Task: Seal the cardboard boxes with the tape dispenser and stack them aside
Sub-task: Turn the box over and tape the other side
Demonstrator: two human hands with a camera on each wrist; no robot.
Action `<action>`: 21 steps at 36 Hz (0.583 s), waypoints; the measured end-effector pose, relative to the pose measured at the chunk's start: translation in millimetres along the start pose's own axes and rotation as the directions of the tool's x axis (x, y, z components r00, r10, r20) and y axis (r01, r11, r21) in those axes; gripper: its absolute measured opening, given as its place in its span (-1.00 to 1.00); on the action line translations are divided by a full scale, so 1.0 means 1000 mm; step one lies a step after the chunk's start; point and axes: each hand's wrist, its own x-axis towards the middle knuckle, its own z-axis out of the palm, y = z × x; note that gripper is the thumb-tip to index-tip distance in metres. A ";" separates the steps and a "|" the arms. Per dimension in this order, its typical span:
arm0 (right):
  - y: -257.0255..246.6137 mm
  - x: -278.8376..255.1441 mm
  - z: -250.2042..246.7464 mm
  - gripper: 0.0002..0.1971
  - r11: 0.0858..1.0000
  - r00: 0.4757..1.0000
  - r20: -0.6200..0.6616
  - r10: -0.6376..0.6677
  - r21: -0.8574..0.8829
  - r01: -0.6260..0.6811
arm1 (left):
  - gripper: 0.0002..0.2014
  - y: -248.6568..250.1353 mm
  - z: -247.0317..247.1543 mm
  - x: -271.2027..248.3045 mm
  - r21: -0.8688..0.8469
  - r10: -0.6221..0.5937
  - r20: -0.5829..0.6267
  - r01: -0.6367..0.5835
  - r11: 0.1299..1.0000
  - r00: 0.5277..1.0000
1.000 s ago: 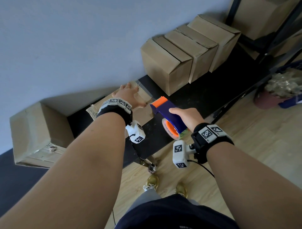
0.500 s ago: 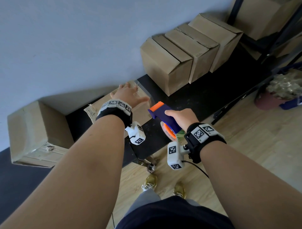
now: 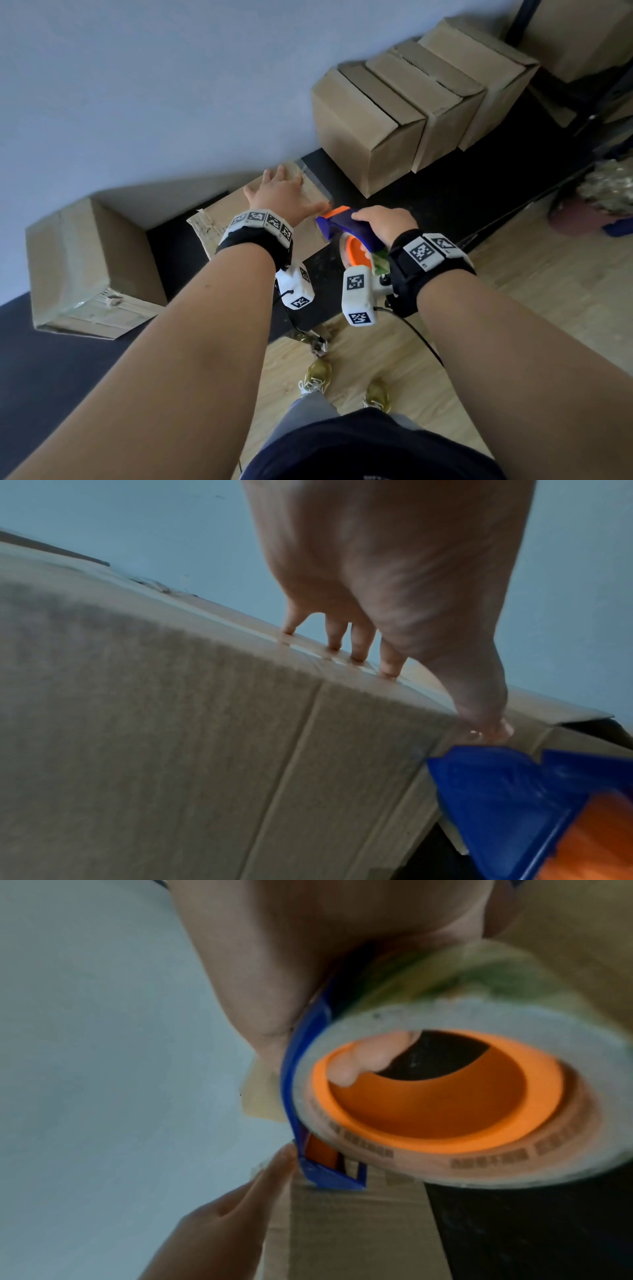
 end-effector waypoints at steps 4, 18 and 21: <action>0.015 0.008 -0.001 -0.67 0.992 0.999 -0.012 0.041 -0.117 -0.043 | -0.10 -0.002 0.002 -0.001 -0.013 0.006 -0.005 -0.006 1.000 1.000; 0.030 0.034 -0.011 -0.56 0.925 0.982 -0.138 -0.127 -0.375 0.067 | -0.03 -0.004 0.018 -0.003 -0.028 0.003 -0.078 -0.005 1.000 0.997; 0.034 0.042 -0.007 -0.47 0.882 0.978 -0.076 -0.193 -0.450 0.139 | -0.01 -0.004 0.022 -0.003 -0.022 -0.001 -0.094 -0.001 1.000 0.996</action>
